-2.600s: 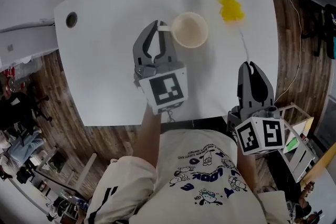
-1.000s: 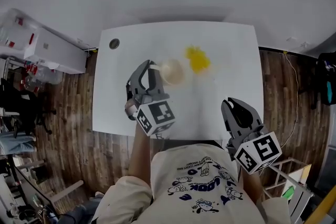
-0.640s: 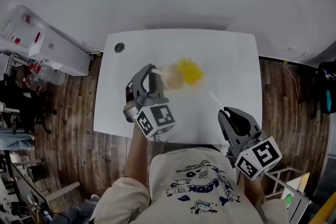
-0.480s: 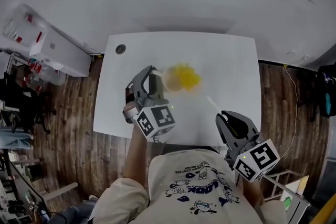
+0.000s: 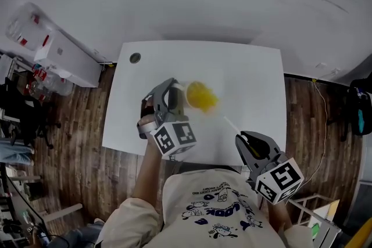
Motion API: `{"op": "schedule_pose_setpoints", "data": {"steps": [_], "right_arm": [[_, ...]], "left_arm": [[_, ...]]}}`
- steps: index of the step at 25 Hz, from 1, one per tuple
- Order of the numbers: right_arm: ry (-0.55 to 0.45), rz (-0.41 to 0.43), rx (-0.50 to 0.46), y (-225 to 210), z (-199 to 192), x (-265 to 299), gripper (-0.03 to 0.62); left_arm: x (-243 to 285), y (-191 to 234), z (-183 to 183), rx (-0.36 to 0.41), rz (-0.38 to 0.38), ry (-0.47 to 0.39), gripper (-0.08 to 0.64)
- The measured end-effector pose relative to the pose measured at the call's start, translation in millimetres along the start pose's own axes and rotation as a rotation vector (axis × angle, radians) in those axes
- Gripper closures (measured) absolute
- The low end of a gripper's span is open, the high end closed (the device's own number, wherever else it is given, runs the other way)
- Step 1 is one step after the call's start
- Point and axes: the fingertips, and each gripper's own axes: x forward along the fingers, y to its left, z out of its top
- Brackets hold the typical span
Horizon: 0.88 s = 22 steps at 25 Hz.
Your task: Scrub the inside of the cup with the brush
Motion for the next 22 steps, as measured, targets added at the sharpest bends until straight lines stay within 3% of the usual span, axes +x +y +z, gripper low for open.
{"op": "schedule_pose_setpoints", "data": {"steps": [15, 22], "right_arm": [[0.162, 0.052, -0.153, 3.3, -11.6, 4.0, 0.545], [0.252, 0.069, -0.153, -2.3, -17.0, 9.4, 0.545]], "left_arm": [[-7.3, -25.3, 3.6, 0.122, -0.073, -0.019, 0.526], [-10.1, -38.3, 6.1, 0.163, -0.119, -0.038, 0.526]]}}
